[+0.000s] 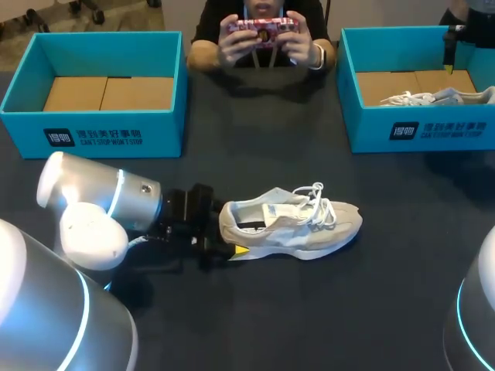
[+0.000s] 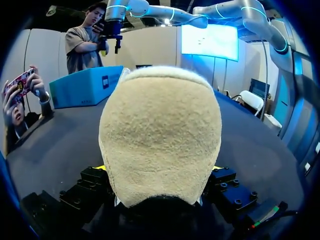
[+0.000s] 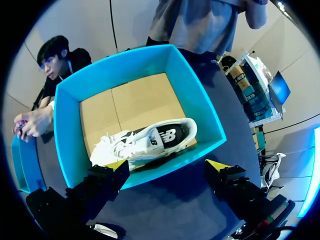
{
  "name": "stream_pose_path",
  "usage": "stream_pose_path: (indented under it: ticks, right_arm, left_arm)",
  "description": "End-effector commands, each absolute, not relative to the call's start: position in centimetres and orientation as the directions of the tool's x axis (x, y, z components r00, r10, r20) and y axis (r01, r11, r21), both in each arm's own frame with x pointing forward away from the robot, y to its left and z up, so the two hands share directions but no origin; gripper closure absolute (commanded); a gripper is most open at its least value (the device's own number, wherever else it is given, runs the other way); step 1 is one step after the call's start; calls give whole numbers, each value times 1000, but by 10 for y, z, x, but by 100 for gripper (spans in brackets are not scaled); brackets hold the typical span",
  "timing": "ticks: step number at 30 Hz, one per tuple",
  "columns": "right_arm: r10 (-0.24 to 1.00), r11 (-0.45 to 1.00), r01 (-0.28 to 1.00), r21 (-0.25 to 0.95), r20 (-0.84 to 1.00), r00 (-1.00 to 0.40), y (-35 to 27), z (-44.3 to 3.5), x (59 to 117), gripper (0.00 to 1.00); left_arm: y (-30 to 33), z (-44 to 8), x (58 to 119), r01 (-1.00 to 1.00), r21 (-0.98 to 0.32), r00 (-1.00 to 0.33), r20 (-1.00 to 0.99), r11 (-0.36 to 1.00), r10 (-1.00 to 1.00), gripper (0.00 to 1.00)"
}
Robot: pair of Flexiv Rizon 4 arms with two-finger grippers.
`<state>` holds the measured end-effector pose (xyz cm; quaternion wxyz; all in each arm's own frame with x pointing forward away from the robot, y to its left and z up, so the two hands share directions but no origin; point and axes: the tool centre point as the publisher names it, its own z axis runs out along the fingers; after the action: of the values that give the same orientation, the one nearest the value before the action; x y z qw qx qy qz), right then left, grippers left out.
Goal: Take the shoe out of the shoebox, open the shoe tongue, remove and reinsert the insole, then place the shoe into the shoebox
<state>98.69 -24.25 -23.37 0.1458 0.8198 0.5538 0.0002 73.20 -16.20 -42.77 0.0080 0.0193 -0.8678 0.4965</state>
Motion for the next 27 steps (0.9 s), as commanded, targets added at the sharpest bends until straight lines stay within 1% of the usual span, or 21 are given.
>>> stream_pose_path:
  ticks: [1,11,15,18,23,27]
  right_arm:
    - [908,-345,907,242,-160,387,-242,-234,986,0]
    - [908,-345,907,242,-160,387,-242,-234,986,0]
    - [919,-276,916,290,-200,340,-220,-235,973,0]
    - [921,-255,919,300,-213,325,-205,-235,965,0]
    - [932,-231,936,267,-214,291,-167,-237,949,0]
    - [941,-219,956,197,-215,260,-136,-234,938,0]
  left_arm:
    - [-160,-440,733,-49,-849,-999,29,525,-46,100]
    - [-160,-440,733,-52,-846,-998,33,531,-46,100]
    - [-160,-440,733,-52,-846,-998,33,531,-46,100]
    - [-160,-440,733,-52,-846,-998,33,531,-46,100]
    - [-160,-440,733,-52,-846,-998,33,531,-46,100]
    - [-160,-440,733,-52,-846,-998,33,531,-46,100]
